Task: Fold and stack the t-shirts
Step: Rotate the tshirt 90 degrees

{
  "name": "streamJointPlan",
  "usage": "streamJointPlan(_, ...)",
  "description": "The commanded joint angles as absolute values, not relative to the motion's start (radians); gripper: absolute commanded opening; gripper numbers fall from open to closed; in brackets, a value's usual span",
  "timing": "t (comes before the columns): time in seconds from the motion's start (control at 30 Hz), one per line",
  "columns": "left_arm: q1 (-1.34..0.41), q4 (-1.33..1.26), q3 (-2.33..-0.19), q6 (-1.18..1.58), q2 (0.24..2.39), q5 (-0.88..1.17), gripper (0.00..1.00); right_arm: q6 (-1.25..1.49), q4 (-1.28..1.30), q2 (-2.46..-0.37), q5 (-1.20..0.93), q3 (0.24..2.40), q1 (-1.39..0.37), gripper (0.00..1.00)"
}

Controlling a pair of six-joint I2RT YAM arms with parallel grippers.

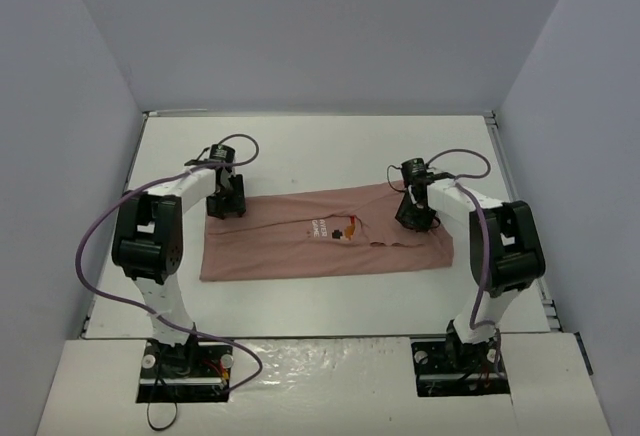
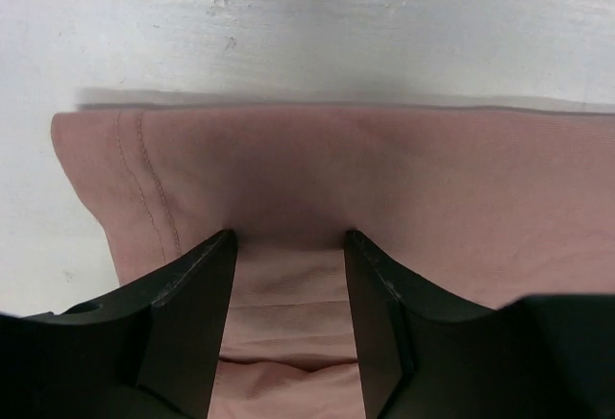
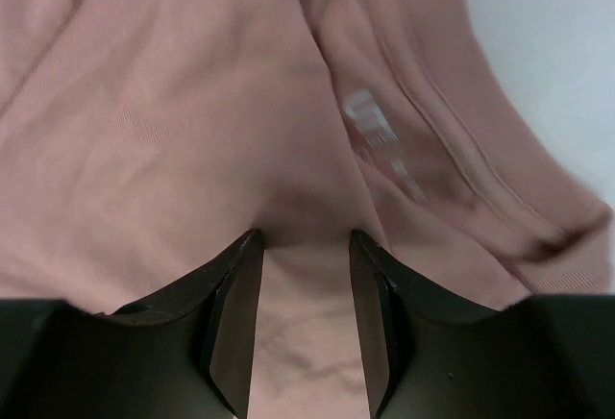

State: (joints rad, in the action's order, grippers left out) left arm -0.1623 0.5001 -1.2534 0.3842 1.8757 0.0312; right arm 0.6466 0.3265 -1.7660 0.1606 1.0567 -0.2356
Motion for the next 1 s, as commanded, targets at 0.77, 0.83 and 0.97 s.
streamJointPlan(0.77, -0.507, 0.745, -1.016, 0.604, 1.273, 0.063, 0.48, 0.291, 0.293, -2.108, 0.071, 1.992, -0.345, 0.49)
streamJointPlan(0.83, -0.462, 0.744, -1.039, 0.557, 1.323, 0.080, 0.49, 0.323, 0.291, -2.018, 0.068, 1.845, -0.362, 0.49)
streamJointPlan(0.97, -0.419, 0.709, -1.100, 0.463, 1.468, 0.072, 0.49, 0.416, 0.289, -1.851, 0.111, 1.782, -0.410, 0.49)
